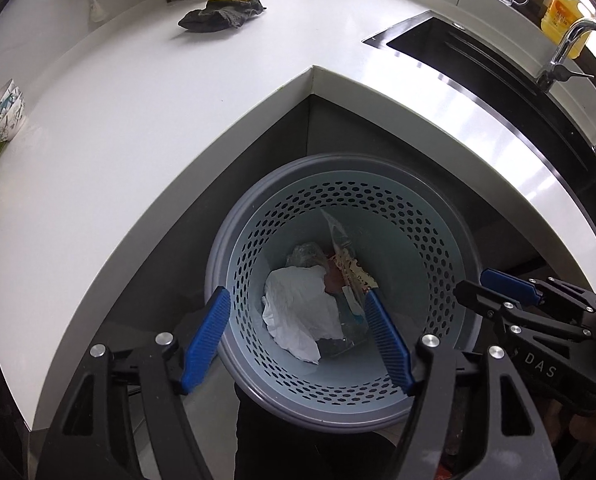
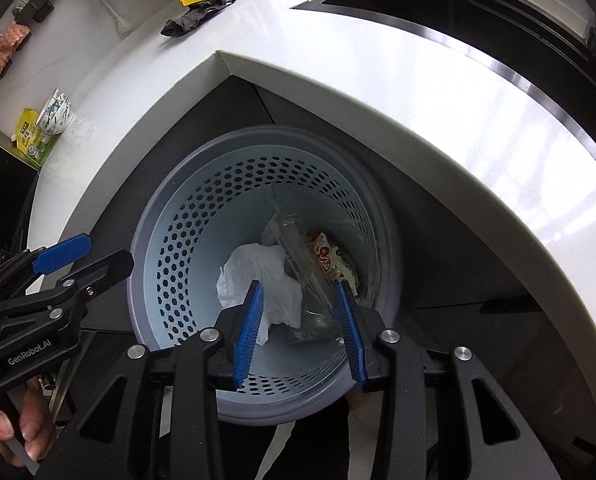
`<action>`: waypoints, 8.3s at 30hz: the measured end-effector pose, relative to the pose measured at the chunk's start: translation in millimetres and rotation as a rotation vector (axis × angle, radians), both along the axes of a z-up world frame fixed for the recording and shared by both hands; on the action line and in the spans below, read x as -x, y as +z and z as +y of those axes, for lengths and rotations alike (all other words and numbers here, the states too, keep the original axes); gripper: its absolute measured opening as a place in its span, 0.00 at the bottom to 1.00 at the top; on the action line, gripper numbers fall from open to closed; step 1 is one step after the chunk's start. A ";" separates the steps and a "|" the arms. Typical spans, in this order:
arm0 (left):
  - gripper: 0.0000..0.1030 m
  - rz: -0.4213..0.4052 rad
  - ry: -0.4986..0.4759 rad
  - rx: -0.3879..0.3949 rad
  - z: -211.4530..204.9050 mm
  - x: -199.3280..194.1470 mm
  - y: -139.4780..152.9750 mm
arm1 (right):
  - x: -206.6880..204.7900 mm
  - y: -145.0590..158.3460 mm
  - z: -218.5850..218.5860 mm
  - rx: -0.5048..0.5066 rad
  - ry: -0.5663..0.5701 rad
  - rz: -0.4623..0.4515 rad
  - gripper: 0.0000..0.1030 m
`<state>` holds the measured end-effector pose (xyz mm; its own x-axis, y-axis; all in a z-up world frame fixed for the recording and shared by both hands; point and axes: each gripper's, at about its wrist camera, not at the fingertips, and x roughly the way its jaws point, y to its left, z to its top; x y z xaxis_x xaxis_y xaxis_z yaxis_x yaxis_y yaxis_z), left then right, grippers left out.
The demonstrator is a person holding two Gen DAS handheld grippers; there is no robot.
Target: Collect trash
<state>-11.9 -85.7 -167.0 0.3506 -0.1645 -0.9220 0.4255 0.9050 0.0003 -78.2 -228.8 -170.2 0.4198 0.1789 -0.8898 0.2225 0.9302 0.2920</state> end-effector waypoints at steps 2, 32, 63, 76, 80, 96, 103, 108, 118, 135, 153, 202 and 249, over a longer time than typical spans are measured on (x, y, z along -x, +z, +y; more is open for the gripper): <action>0.66 -0.005 0.001 0.000 0.6 -2.0 1.5 | 1.7 1.3 -1.4 0.000 -0.001 -0.005 0.36; 0.84 -0.117 0.038 0.085 48.3 -36.2 85.6 | -8.5 57.1 13.9 -0.046 0.011 -0.081 0.52; 0.91 -0.191 0.098 0.110 89.0 -253.7 103.6 | -262.0 115.7 7.5 -0.026 -0.128 -0.216 0.56; 0.91 -0.145 0.063 0.148 59.4 -322.3 70.8 | -374.6 98.1 -11.3 0.001 -0.153 -0.171 0.56; 0.91 -0.116 0.068 0.159 56.0 -334.9 61.8 | -401.4 85.6 -18.8 -0.034 -0.148 -0.138 0.56; 0.91 -0.079 0.092 0.156 54.3 -355.4 47.8 | -453.8 73.9 7.0 0.017 -0.001 -0.098 0.32; 0.91 -0.074 0.102 0.170 45.1 -362.0 46.9 | -451.6 78.9 8.7 0.011 0.012 -0.131 0.06; 0.91 -0.075 0.077 0.181 36.9 -361.1 45.8 | -445.0 80.9 -5.0 -0.020 -0.041 -0.158 0.03; 0.91 -0.106 0.008 0.190 17.2 -365.1 49.9 | -411.4 93.6 -45.5 -0.064 -0.201 -0.226 0.03; 0.94 -0.122 -0.137 0.121 -42.6 -377.4 32.6 | -289.4 101.9 -87.4 -0.079 -0.434 -0.259 0.03; 0.58 -0.075 -0.156 0.102 -44.5 -371.4 14.1 | -242.1 100.0 -62.7 -0.099 -0.449 -0.248 0.03; 0.34 -0.082 -0.071 0.120 3.6 -22.4 74.8 | 5.8 68.4 -19.6 -0.040 -0.129 -0.117 0.03; 0.78 -0.187 0.106 0.089 29.4 31.1 129.2 | 44.0 104.0 7.3 0.060 0.013 -0.137 0.52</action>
<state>-42.9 -56.3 -37.9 0.5335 -0.1955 -0.8229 0.3278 0.9447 -0.0119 -122.2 -221.6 -66.2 0.5359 0.1330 -0.8337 0.1723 0.9495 0.2622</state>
